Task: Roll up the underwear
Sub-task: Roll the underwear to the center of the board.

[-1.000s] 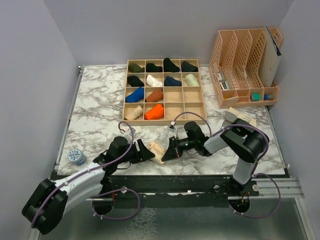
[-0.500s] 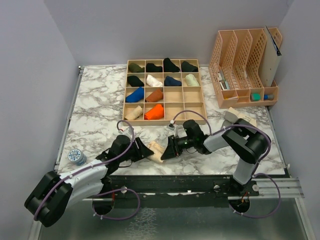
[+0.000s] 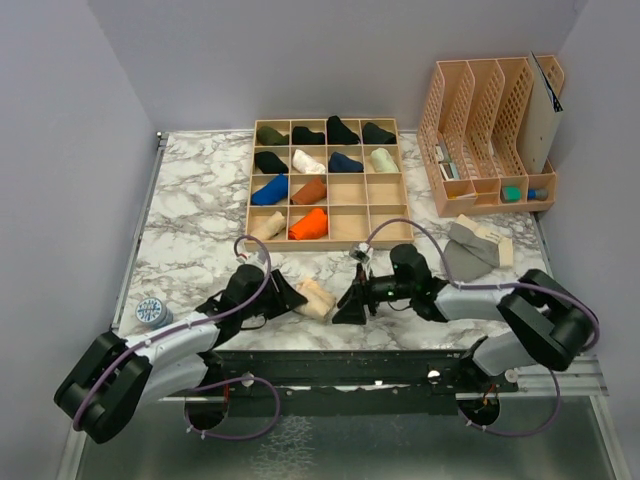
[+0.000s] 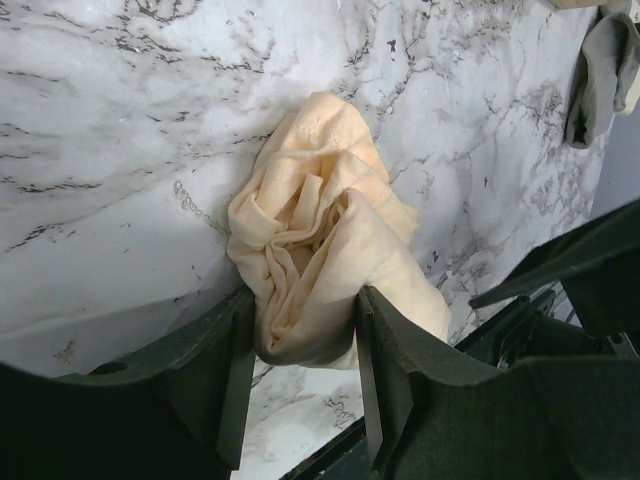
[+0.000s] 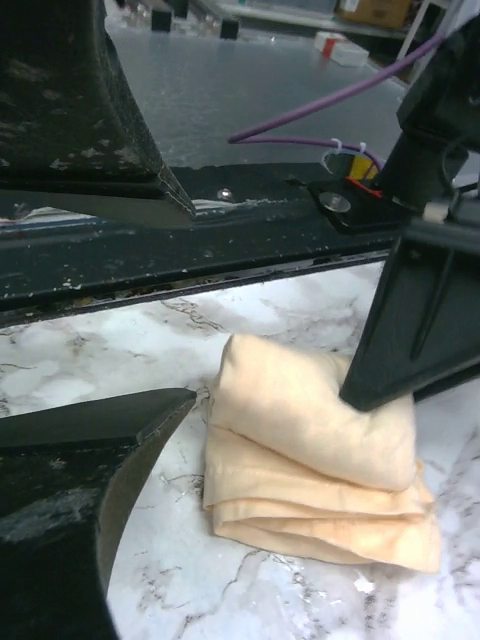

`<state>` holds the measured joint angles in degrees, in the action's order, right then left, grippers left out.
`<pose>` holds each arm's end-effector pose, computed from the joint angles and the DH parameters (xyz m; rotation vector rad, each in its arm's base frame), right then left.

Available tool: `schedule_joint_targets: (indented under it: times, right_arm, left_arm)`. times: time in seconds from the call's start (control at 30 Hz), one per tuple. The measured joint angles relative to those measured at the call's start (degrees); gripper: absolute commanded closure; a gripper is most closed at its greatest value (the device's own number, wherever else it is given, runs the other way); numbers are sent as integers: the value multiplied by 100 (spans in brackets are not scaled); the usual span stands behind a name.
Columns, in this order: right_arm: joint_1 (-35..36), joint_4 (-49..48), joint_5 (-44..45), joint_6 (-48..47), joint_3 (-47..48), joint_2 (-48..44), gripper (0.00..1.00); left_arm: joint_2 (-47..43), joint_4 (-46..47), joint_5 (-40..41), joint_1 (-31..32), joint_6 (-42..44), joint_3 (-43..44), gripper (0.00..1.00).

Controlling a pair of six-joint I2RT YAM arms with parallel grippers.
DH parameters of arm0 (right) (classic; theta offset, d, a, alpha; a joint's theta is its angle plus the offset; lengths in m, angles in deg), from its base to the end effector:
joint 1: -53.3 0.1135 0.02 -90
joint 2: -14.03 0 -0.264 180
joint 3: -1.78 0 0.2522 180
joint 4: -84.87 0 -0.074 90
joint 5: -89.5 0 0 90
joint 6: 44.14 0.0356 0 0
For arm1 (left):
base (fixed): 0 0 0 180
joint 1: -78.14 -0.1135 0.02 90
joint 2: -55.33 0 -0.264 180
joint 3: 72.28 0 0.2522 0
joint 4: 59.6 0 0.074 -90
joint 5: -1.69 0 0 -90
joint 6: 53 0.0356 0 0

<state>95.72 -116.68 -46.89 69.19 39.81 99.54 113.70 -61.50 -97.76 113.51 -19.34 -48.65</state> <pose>0.1734 0.1933 0.1477 -0.9231 2.0206 1.5010 0.1404 -0.1068 0.1294 -0.3406 2.3915 -1.0092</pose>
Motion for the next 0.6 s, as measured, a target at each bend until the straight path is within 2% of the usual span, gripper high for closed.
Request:
schedule_joint_targets:
  times: [0.13,0.33,0.4,0.6]
  right_arm:
    - [177,50,551,-833,-374,-960,31]
    - [1268,116,2116,-2949,-601,-2083,33]
    - [1587,74,2616,-3600,-671,-2142,39]
    - [2118,72,3241,-5147,-625,-1558,43]
  left_arm:
    - [96,-59,-2,0,2,90,51]
    - [210,-306,-2,2,7,280,51]
    - [227,-350,-2,2,4,308,51]
    - [304,-498,-4,11,7,424,51]
